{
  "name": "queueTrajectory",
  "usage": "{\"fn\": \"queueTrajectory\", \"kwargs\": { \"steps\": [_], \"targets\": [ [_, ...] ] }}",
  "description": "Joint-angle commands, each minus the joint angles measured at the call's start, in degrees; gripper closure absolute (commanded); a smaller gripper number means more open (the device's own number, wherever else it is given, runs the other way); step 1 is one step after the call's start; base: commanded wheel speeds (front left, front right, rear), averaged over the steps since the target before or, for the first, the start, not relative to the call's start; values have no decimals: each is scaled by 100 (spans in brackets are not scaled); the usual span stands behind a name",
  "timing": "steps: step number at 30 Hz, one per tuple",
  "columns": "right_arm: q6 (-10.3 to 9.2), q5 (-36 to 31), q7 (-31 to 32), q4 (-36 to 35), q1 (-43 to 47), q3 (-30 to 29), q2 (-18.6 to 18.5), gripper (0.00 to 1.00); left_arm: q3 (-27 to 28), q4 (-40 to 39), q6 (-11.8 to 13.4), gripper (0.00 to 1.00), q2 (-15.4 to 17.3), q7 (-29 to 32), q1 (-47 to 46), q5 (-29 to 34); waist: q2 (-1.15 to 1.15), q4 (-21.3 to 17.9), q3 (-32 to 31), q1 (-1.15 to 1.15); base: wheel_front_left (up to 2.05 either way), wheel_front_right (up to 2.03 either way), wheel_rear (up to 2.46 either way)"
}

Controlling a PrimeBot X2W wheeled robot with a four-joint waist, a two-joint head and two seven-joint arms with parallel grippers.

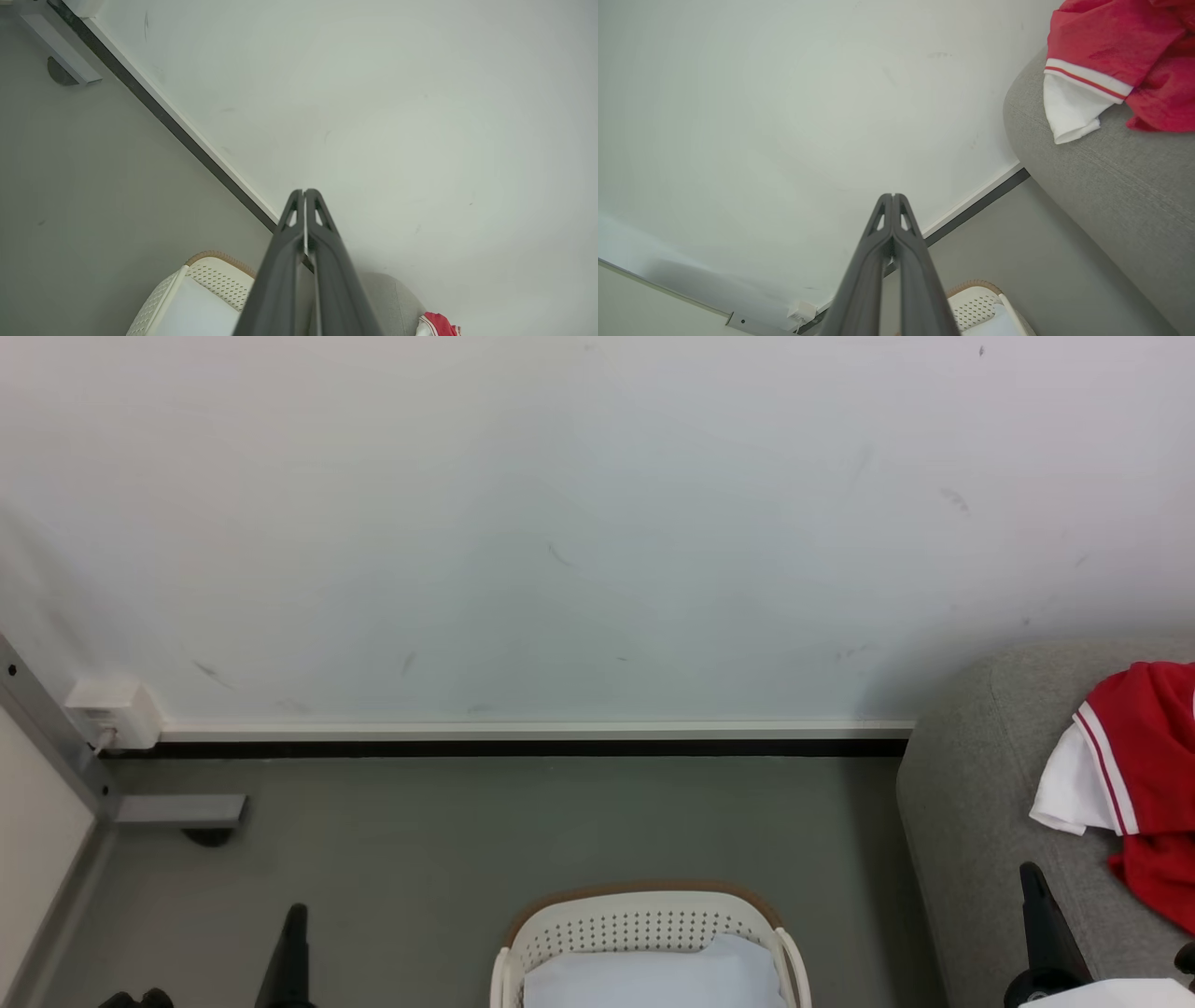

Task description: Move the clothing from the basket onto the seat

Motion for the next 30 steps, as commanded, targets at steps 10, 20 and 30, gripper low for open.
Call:
{"fn": "queueTrajectory", "kwargs": {
  "steps": [10, 20, 30],
  "targets": [
    [-5, 669, 192, -85, -190, -164, 22, 100, 92, -58, -75, 100, 1, 195, -212, -706, 0, 20, 32, 0, 0, 0, 0],
    [-6, 1203, 355, -92, -234, -285, 45, 100, 140, -49, -115, 100, -10, 360, -296, -1282, 0, 41, 65, 0, 0, 0, 0],
    [-7, 1697, 501, -95, -257, -392, 69, 100, 182, -40, -149, 100, -22, 506, -376, -1786, 0, 61, 98, 0, 0, 0, 0]
  ]
}}
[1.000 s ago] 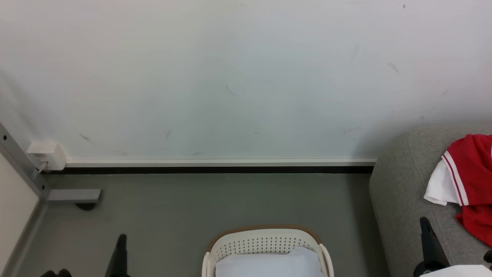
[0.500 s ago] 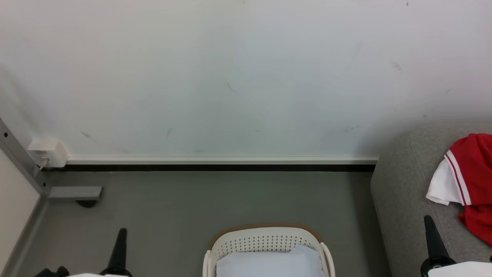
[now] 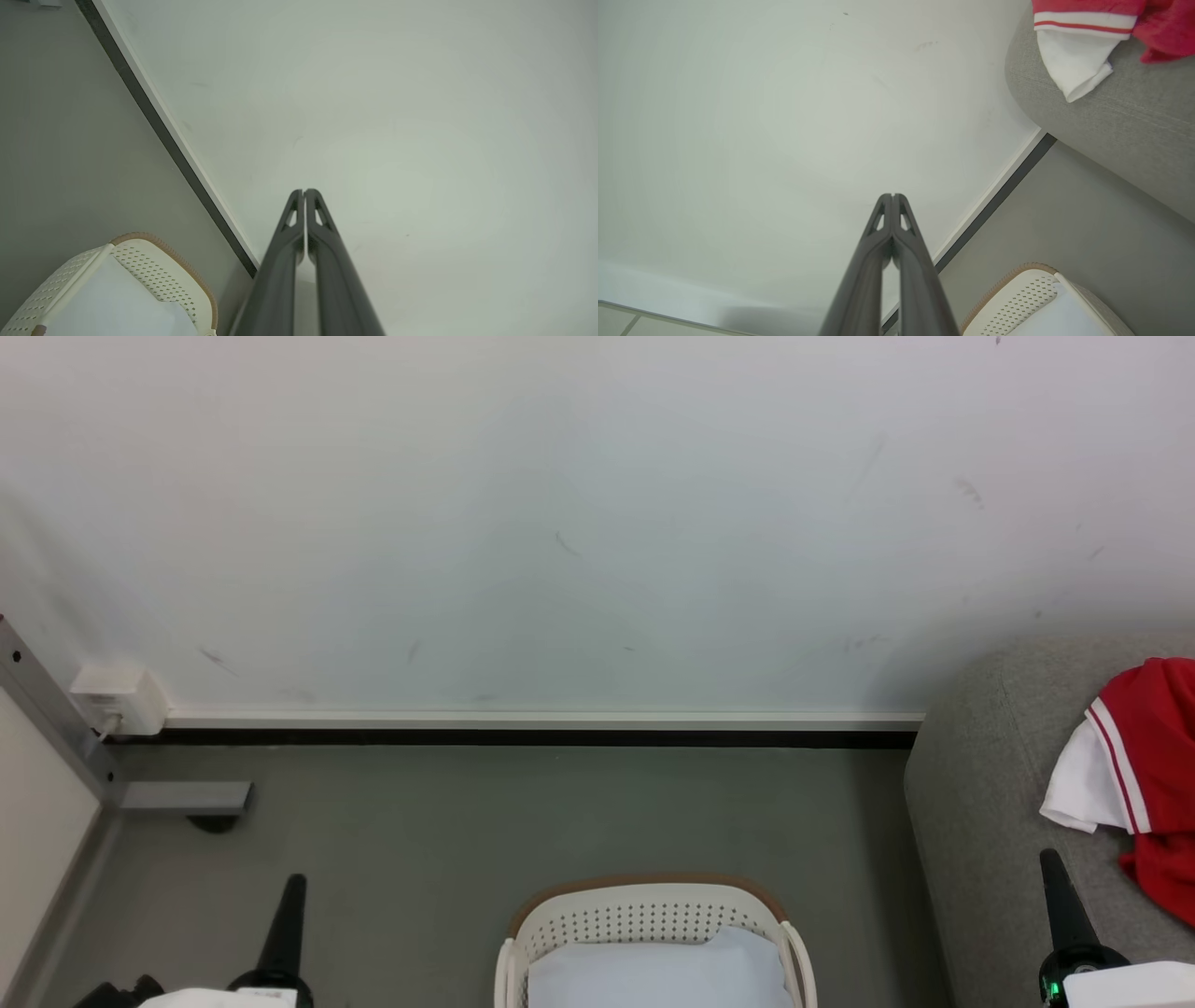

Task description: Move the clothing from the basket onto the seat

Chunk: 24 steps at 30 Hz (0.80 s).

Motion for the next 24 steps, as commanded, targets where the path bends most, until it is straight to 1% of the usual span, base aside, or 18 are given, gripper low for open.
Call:
{"fn": "queueTrajectory", "kwargs": {
  "steps": [1, 24],
  "targets": [
    [-7, 138, 44, -66, -100, -46, -15, 100, 30, -39, -29, 100, 15, 42, -115, -124, 0, 3, 4, 0, 0, 0, 0],
    [-10, 1114, 338, -72, -169, -267, 42, 100, 124, -18, -105, 100, -7, 332, -263, -1156, 0, 50, 79, 0, 0, 0, 0]
  ]
}}
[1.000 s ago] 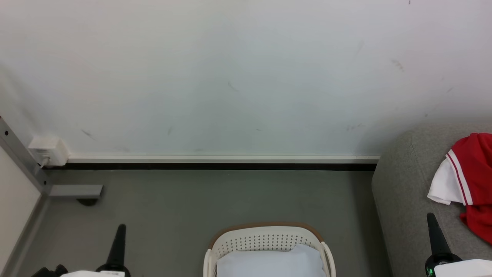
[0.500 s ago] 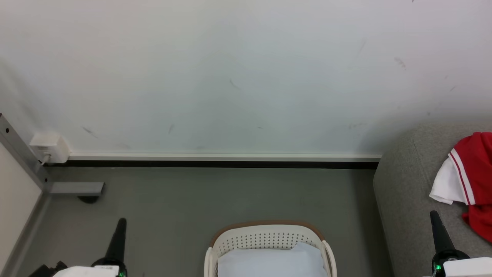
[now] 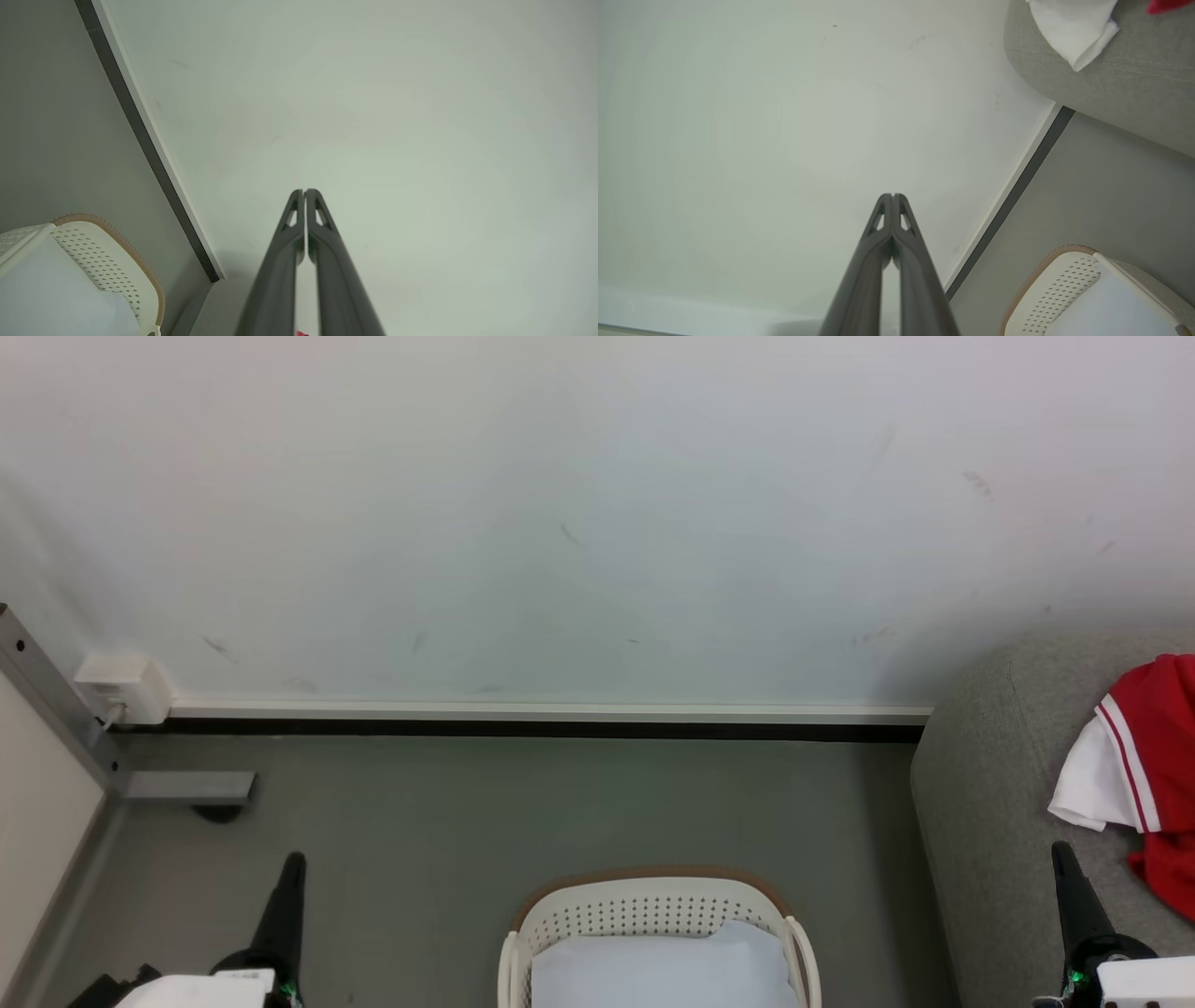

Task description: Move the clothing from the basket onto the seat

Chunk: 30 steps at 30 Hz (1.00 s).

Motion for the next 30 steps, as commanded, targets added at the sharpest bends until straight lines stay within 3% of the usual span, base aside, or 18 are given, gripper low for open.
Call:
{"fn": "queueTrajectory", "kwargs": {
  "steps": [1, 30],
  "targets": [
    [-10, 143, 34, -50, -93, -50, 5, 100, 42, -19, -37, 100, 14, 48, -91, -125, 0, 3, 5, 0, 0, 0, 0],
    [-12, 899, 278, -49, -142, -227, 50, 100, 106, 1, -96, 100, -6, 282, -202, -972, 0, 50, 80, 0, 0, 0, 0]
  ]
}}
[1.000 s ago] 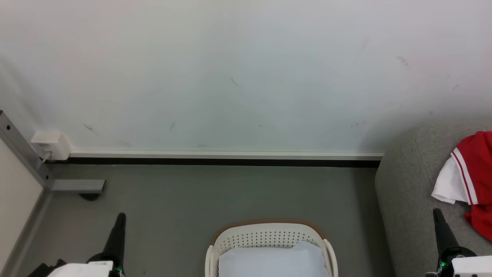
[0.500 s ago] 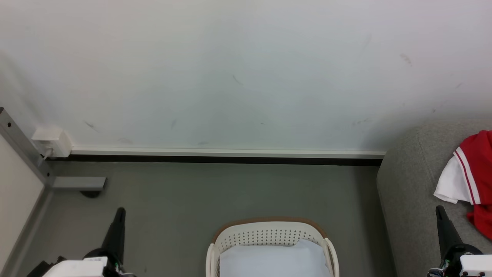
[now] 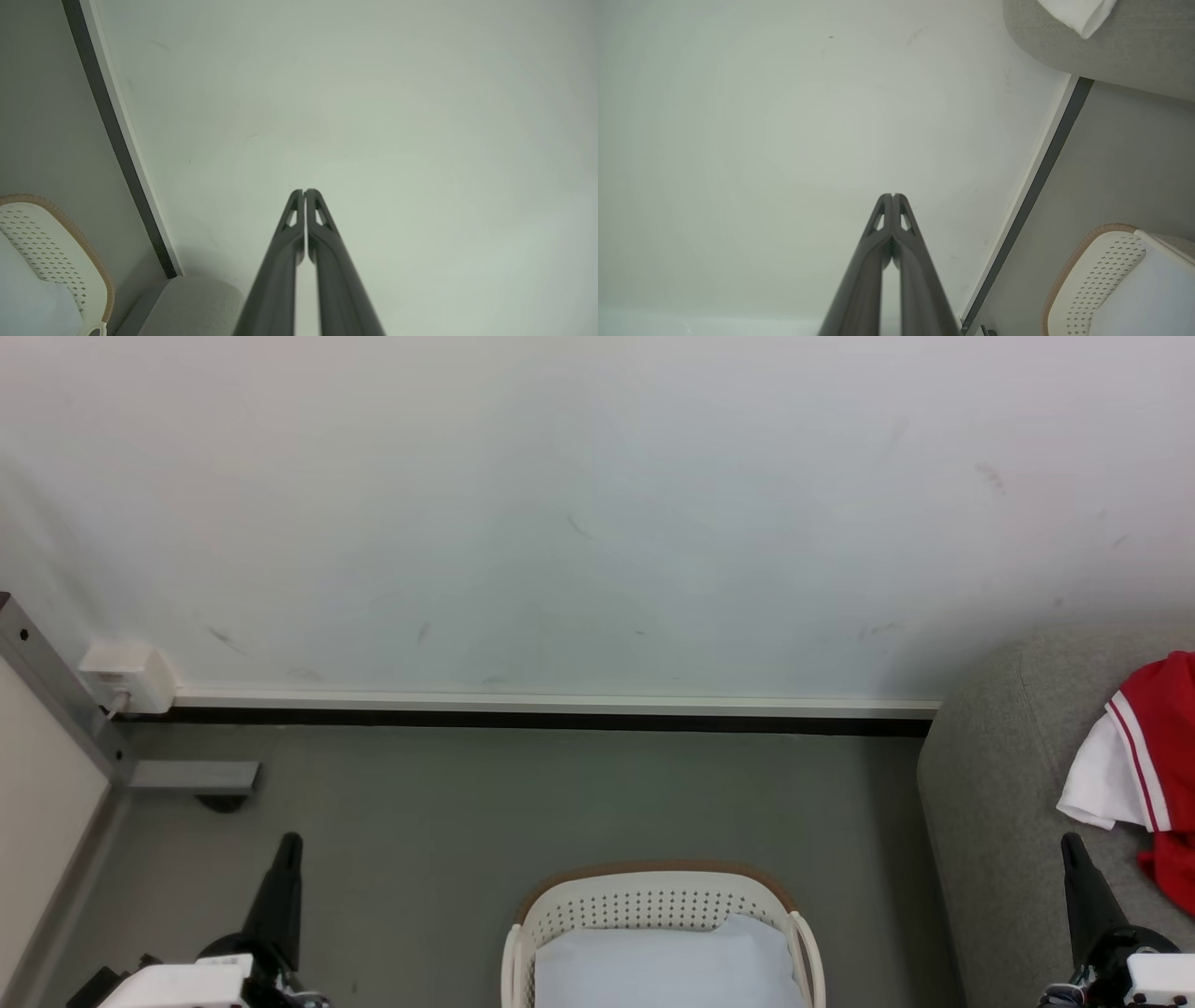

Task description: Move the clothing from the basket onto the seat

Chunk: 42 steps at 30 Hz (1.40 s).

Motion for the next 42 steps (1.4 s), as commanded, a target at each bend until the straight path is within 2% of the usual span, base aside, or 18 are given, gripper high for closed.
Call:
{"fn": "queueTrajectory", "kwargs": {
  "steps": [1, 42],
  "targets": [
    [-12, 3, 3, -26, -68, -25, 4, 100, 17, -2, -27, 100, 9, 25, -45, -74, 0, 0, 0, 0, 0, 0, 0],
    [-12, -13, 18, -24, -70, -36, 10, 100, 14, -3, -27, 100, 10, 23, -44, -76, 0, 0, 0, 0, 0, 0, 0]
  ]
}}
